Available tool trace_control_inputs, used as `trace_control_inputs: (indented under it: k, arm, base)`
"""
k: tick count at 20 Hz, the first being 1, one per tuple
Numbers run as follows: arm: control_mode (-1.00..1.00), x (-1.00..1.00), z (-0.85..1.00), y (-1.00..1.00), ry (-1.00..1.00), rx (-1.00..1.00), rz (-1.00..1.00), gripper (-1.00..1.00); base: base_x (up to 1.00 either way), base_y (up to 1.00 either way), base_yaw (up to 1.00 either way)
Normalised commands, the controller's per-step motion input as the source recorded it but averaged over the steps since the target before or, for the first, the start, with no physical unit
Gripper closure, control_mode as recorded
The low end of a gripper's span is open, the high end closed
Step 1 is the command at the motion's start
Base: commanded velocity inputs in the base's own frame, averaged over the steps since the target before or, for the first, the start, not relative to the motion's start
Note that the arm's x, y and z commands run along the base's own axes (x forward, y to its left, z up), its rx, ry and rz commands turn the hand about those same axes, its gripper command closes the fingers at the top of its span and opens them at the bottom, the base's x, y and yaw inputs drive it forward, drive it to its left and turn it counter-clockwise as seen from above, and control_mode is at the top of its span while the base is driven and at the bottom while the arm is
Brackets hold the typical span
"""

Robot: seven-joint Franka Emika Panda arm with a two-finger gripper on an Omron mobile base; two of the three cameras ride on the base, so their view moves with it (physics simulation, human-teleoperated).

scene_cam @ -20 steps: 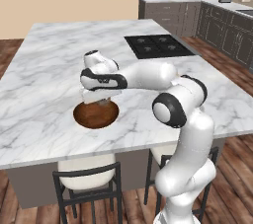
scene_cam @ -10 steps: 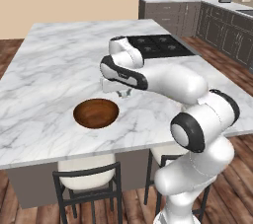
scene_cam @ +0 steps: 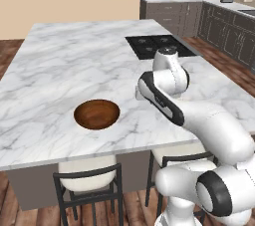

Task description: There are two ice cubes in the ice bowl. Place both ice cubes in the glass cup.

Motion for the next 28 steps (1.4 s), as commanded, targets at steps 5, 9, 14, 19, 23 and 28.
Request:
trace_control_inputs:
  k: [5,9,14,19,23,28]
  arm:
    - [-1.00,0.00,0.38,-0.89,0.00,0.21,-0.02,1.00]
    - [-1.00,0.02,0.00,0.00,0.00,0.00,-0.01,1.00]
    - [-1.00,0.25,0.00,-0.22,0.09,-0.01,0.00,1.00]
    - [-1.00,0.04,-0.02,-0.23,0.15,-0.16,0.00,1.00]
    - [-1.00,0.00,0.00,-0.28,0.07,-0.16,-0.02,1.00]
    - [-1.00,0.00,-0.04,-0.58,0.05,-0.05,-0.01,1.00]
  base:
    - [0.00,0.00,0.00]
    - [0.00,0.00,0.00]
    - [0.00,0.00,0.00]
    - [0.00,0.00,0.00]
    - [0.00,0.00,0.00]
    - [0.00,0.00,0.00]
